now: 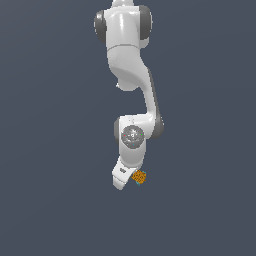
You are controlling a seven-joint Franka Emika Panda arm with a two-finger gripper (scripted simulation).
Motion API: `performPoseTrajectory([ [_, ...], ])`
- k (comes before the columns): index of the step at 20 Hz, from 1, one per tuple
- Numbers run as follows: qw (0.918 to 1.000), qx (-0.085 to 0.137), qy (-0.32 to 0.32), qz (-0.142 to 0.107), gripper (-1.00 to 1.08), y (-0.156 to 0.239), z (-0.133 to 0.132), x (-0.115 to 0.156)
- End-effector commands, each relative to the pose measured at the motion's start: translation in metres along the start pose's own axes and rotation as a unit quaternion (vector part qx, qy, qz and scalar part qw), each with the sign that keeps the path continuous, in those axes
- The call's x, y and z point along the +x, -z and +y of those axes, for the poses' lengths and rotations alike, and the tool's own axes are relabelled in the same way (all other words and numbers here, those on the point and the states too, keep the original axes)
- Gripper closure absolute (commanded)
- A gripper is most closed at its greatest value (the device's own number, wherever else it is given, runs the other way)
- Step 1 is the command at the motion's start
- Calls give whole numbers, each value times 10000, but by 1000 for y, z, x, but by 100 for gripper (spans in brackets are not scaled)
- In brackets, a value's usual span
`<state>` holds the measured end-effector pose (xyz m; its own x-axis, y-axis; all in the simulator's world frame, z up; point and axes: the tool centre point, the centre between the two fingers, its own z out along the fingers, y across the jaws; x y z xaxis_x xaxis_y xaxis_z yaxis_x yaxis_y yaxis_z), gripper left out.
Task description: Pick up the object and move it to a goal position.
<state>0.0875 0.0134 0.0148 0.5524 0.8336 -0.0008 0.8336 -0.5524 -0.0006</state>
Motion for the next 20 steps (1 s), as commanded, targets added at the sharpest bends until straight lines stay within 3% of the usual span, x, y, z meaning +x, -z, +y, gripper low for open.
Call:
performPoseTrajectory([
  [1, 10000, -3, 1, 3, 108, 0, 0, 0],
  [11, 10000, 0, 1, 1, 108, 7, -6, 1],
  [20, 10000, -3, 2, -3, 108, 37, -34, 3],
])
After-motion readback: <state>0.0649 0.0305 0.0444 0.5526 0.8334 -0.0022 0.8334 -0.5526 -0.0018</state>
